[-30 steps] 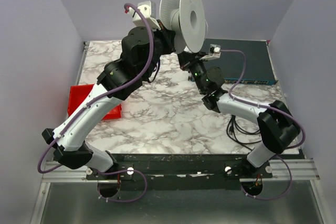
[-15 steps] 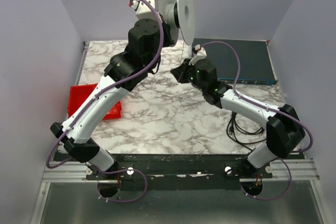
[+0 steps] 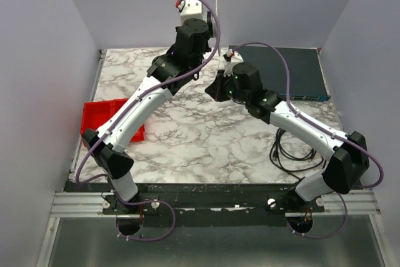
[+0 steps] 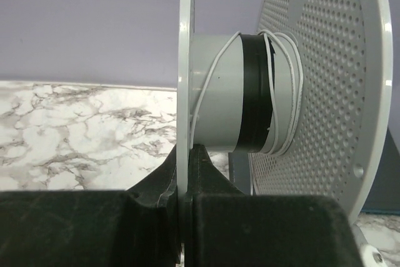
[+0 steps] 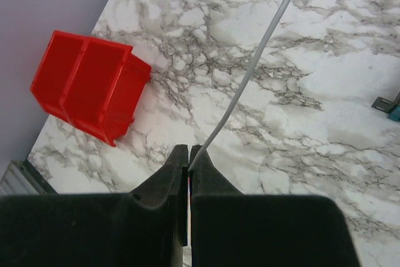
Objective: Wrap the cables
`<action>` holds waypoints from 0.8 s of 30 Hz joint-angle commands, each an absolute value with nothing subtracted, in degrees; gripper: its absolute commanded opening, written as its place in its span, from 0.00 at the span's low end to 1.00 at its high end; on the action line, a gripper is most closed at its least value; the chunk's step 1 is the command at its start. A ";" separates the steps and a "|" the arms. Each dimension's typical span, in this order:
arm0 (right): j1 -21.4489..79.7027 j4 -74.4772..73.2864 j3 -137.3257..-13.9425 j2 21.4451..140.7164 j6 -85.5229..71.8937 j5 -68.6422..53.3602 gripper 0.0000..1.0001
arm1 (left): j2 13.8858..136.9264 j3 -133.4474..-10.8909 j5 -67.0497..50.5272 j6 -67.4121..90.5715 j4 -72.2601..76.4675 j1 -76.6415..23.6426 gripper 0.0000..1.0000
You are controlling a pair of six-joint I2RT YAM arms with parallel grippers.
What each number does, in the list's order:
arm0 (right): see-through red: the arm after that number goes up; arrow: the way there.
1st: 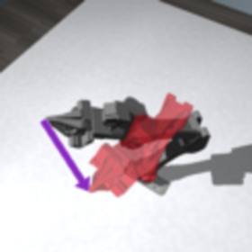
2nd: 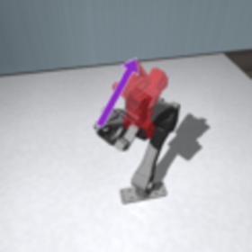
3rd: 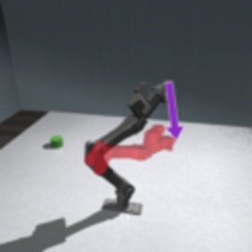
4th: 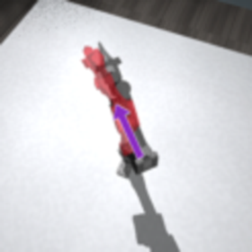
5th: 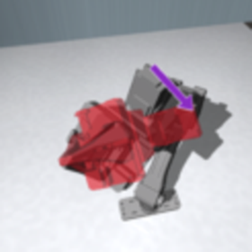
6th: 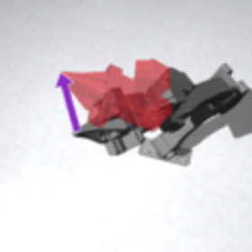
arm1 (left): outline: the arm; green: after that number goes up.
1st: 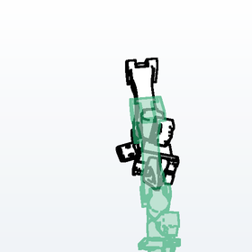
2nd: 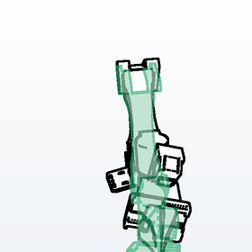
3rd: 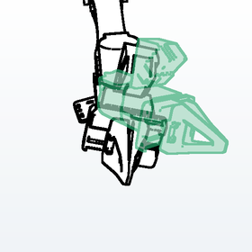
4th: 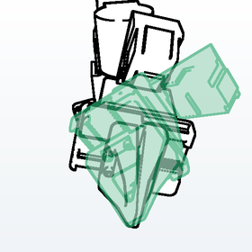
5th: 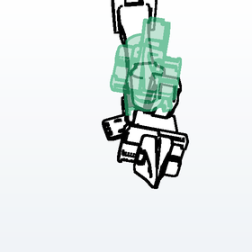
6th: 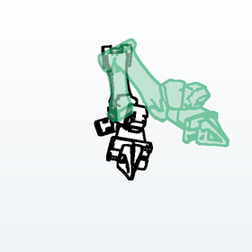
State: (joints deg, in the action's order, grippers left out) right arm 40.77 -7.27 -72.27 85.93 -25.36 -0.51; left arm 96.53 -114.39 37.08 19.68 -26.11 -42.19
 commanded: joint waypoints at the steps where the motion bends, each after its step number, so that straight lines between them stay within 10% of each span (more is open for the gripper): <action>1: 41.67 -13.54 -74.36 84.90 -23.25 -5.09 0.01 | 97.54 -117.41 38.42 19.94 -23.99 -40.86 0.00; 24: 41.87 -10.56 -68.75 83.42 -21.78 -12.30 0.01 | 95.13 -111.56 31.73 26.31 -23.67 -38.32 0.00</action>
State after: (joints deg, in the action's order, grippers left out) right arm 41.32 -11.66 -69.76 85.80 -22.85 -10.39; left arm 98.17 -111.33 32.21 25.41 -28.86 -38.72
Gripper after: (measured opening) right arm 0.044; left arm 0.034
